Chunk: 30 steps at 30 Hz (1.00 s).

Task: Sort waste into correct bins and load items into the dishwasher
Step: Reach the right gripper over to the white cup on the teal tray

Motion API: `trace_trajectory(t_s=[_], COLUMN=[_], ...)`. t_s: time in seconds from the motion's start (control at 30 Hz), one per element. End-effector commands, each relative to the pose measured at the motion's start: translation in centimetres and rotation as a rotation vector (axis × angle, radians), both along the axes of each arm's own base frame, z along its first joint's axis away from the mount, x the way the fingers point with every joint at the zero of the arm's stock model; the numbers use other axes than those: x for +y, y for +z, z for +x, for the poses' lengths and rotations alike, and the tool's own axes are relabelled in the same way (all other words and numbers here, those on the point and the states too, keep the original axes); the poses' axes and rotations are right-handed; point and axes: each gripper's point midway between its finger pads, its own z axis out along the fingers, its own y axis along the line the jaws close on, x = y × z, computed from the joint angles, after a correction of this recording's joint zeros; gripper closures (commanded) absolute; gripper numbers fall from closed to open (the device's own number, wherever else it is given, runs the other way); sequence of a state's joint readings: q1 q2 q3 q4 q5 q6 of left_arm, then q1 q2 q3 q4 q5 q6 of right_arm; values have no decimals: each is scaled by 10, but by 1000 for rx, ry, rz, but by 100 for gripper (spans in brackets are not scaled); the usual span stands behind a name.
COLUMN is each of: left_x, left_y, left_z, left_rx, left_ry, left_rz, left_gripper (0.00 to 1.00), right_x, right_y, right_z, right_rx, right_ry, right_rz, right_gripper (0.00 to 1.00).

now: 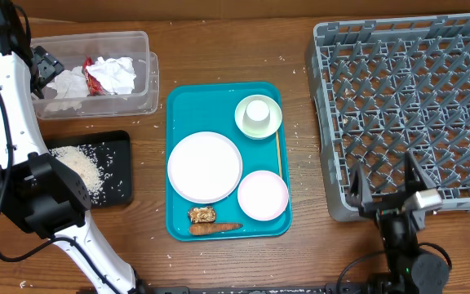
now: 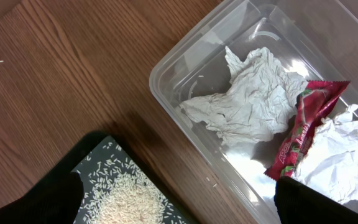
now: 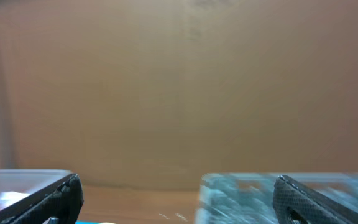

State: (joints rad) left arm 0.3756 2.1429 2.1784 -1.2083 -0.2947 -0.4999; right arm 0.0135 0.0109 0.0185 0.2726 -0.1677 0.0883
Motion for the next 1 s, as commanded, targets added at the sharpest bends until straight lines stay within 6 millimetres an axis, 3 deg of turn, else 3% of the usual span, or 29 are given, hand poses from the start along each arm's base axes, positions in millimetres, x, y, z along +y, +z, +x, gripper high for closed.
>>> trace_trajectory(t_s=[0.0, 0.17, 0.37, 0.57, 0.67, 0.77, 0.87, 0.97], left_x=[1, 1, 1, 1, 1, 1, 1, 1], left_y=[20, 20, 20, 20, 20, 20, 20, 20], left_z=[-3, -3, -3, -3, -3, -3, -3, -3], left_rx=[-49, -49, -49, -49, -49, -49, -49, -49], left_ry=[21, 21, 21, 21, 21, 21, 21, 21], left_rz=[11, 11, 11, 11, 11, 11, 11, 11], left_gripper=[0, 0, 0, 0, 0, 0, 0, 0], right_x=[36, 37, 22, 15, 19, 38, 60, 78], right_y=[20, 56, 86, 127, 149, 168, 180, 184], right_z=[-22, -45, -62, -68, -52, -26, 12, 65], right_rx=[-100, -250, -370, -407, -343, -246, -113, 72], right_ry=[231, 288, 260, 205, 196, 256, 356, 463], right_rz=[-21, 55, 165, 152, 103, -10, -133, -204], right_gripper=[0, 0, 0, 0, 0, 0, 0, 0])
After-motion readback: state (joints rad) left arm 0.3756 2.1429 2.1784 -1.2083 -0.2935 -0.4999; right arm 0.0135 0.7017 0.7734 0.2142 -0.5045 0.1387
